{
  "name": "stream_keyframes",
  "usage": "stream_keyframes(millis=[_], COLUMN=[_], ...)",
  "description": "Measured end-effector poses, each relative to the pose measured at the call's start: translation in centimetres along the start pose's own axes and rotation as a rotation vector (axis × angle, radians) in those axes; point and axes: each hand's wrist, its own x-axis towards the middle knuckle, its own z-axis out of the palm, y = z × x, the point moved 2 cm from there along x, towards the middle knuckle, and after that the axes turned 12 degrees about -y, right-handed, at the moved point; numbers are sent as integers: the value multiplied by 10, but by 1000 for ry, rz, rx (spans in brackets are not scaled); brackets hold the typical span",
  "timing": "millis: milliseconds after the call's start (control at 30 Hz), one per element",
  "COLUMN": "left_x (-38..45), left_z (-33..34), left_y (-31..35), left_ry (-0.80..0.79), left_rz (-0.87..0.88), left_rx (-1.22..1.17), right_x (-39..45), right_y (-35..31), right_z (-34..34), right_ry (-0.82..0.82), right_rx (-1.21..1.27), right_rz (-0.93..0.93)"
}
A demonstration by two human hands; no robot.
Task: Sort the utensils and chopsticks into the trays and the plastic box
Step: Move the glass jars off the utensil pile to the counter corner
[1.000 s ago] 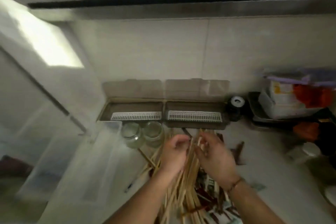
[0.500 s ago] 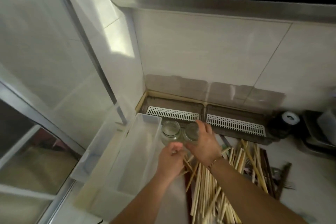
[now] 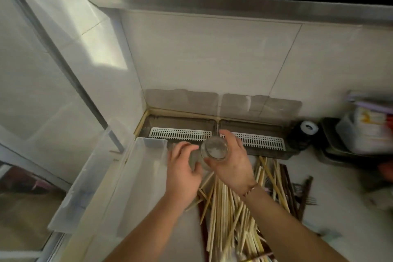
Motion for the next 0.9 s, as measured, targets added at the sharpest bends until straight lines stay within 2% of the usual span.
stream_keyframes(millis=[133,367,467,533,600,900], left_x=[-5,-46,-63,-72,-79,-101], left_z=[41,134,174,198,218,286], left_y=[46,128,158,176,193,229], left_ry=[-186,-589,-847,-996,-1078,-1245], left_rz=[87,43,-24,-22,2,-79], left_rx=[-246,-564,-652,-627,-558,-414], right_x=[-34,-124,-162,-183,-200,-230], right_y=[23,101,140,161,182,241], right_z=[-49,-129,-152,-164,-173,-194], right_ry=[163,375,465,520,541,607], right_rx=[13,5,-15,-32,-24,46], right_rz=[45,275,399,431,455,528])
